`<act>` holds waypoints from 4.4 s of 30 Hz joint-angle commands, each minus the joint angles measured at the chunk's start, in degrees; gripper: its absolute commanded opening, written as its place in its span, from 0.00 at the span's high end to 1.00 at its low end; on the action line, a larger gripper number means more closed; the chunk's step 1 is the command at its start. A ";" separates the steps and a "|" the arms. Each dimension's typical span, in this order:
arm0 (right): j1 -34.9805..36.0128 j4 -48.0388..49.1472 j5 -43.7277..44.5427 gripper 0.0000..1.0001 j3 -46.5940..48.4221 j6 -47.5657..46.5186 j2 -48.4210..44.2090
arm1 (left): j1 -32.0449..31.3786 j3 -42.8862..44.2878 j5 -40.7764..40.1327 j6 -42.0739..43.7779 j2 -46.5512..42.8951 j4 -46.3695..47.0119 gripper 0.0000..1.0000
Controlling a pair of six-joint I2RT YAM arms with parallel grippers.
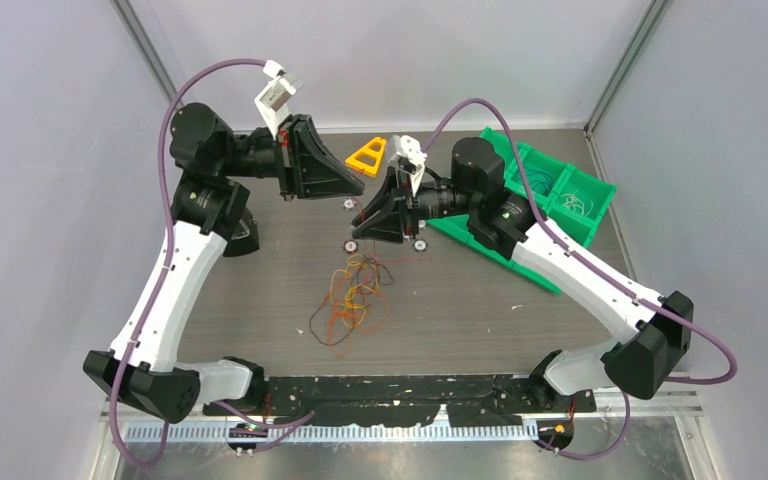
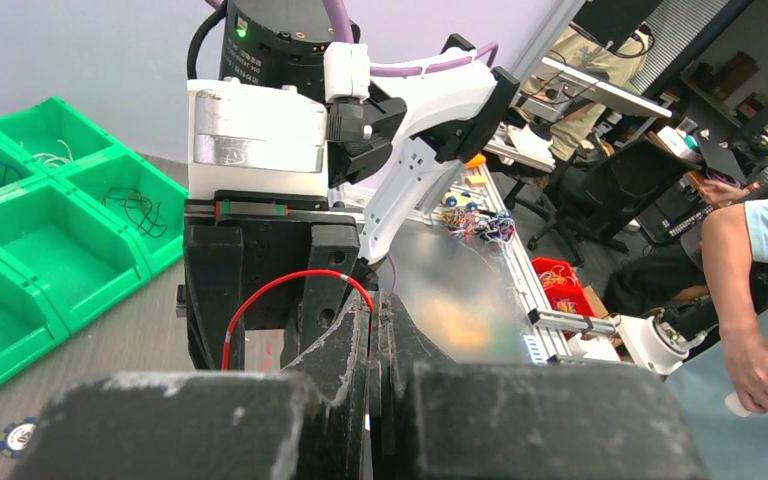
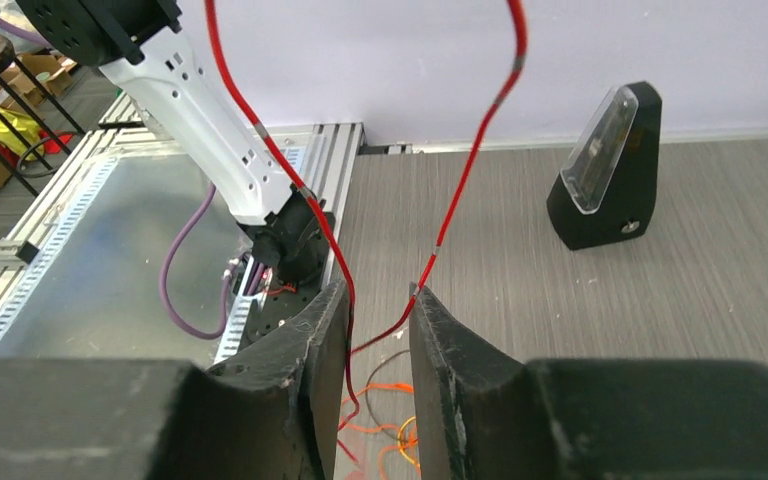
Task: Untangle the cables
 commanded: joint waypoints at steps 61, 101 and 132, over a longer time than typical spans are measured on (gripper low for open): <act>-8.35 -21.18 13.24 0.95 13.58 -16.88 0.60 | 10.53 2.43 -22.33 35.27 -11.18 -42.21 0.27; -5.57 -28.03 14.74 0.95 17.42 -22.80 0.38 | 2.29 11.35 -29.40 46.92 -1.62 -62.18 0.38; -5.27 23.89 11.15 0.95 7.70 24.83 2.04 | -4.85 -18.18 -19.02 -1.64 -0.58 14.68 1.00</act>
